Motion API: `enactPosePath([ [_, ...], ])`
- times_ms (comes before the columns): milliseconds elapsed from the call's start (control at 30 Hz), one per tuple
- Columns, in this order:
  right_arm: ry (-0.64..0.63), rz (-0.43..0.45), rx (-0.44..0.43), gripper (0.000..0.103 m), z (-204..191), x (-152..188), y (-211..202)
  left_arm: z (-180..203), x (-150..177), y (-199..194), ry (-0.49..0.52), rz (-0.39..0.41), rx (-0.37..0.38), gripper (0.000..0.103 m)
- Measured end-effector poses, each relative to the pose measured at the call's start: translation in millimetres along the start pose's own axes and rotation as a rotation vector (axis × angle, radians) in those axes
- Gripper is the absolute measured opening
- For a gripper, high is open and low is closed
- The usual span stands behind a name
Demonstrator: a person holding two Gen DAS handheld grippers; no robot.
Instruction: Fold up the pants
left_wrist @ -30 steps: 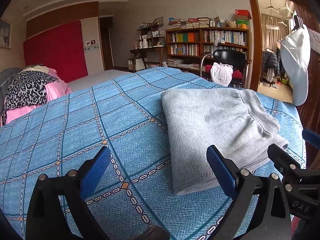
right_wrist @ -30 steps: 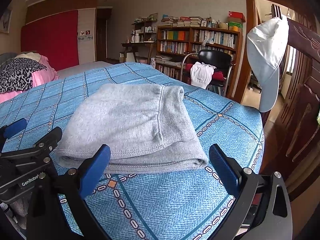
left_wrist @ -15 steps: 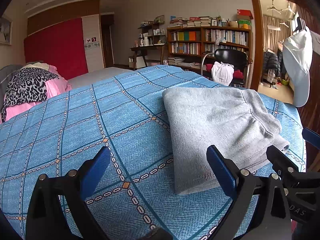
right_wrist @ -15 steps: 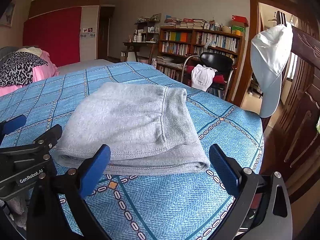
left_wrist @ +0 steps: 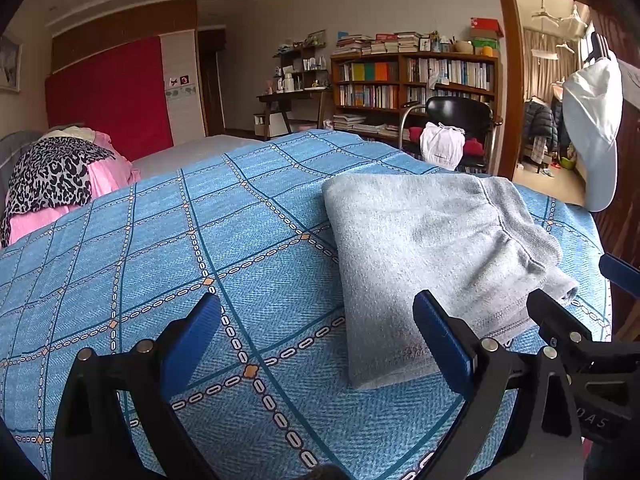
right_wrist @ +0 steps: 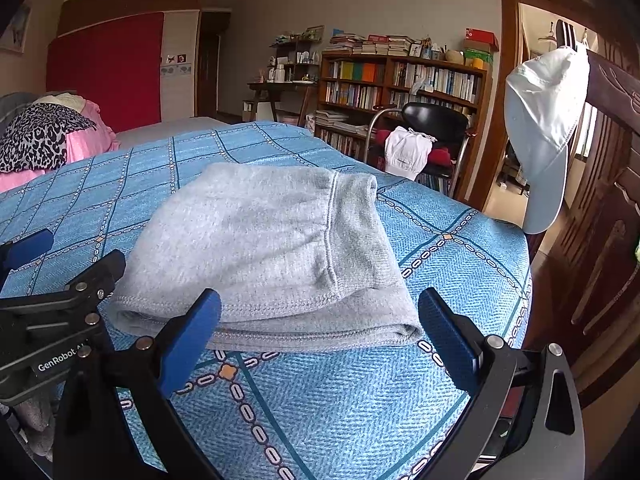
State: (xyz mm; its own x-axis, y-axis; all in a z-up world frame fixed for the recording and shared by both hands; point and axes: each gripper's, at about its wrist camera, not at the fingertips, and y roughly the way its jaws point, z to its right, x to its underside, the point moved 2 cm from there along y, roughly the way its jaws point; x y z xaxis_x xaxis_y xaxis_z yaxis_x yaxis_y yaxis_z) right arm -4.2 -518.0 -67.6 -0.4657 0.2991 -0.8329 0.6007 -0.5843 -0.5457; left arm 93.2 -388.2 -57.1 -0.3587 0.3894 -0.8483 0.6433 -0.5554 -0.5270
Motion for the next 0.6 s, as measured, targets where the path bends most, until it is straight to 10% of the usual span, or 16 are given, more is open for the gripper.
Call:
enactPosePath([
  [600,0.017,-0.016,-0.003,0.100,1.6,5.4,2.5,-0.3,1.2,7.5,-0.011,-0.035,-0.002,0.096],
])
